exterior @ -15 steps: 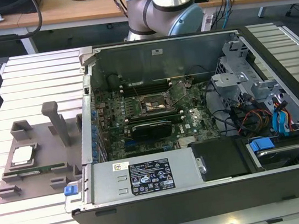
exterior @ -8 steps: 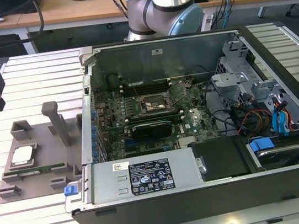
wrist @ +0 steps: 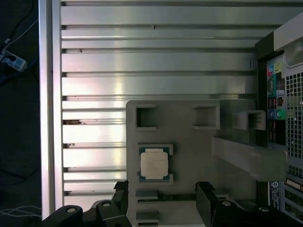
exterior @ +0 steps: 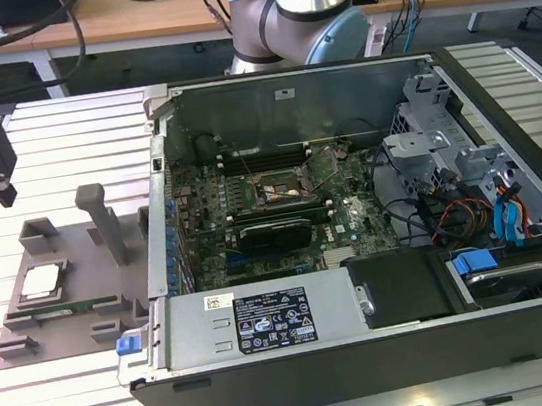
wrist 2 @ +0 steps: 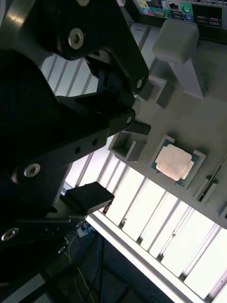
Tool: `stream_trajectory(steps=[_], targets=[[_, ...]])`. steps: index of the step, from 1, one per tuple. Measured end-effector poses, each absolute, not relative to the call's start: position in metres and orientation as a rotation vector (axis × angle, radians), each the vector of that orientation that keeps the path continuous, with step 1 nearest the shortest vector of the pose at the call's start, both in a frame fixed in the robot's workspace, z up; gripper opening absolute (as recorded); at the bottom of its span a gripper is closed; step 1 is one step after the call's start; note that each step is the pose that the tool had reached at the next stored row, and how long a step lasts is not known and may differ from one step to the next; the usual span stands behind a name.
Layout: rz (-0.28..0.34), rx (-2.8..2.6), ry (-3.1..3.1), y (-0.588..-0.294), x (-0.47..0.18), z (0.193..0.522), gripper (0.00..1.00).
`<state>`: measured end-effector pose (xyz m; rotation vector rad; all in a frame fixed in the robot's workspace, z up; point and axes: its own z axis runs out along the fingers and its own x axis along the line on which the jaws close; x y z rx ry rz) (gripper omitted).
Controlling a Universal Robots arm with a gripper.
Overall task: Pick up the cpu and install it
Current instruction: 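Pick up the cpu and move it towards the insertion slot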
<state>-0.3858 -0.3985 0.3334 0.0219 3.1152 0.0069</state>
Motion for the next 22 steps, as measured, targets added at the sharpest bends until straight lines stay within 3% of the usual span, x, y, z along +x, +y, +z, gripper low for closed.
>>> stream_trajectory(steps=[22], targets=[[0.007, 0.021, 3.115, -0.399, -0.385, 0.309, 0.68]])
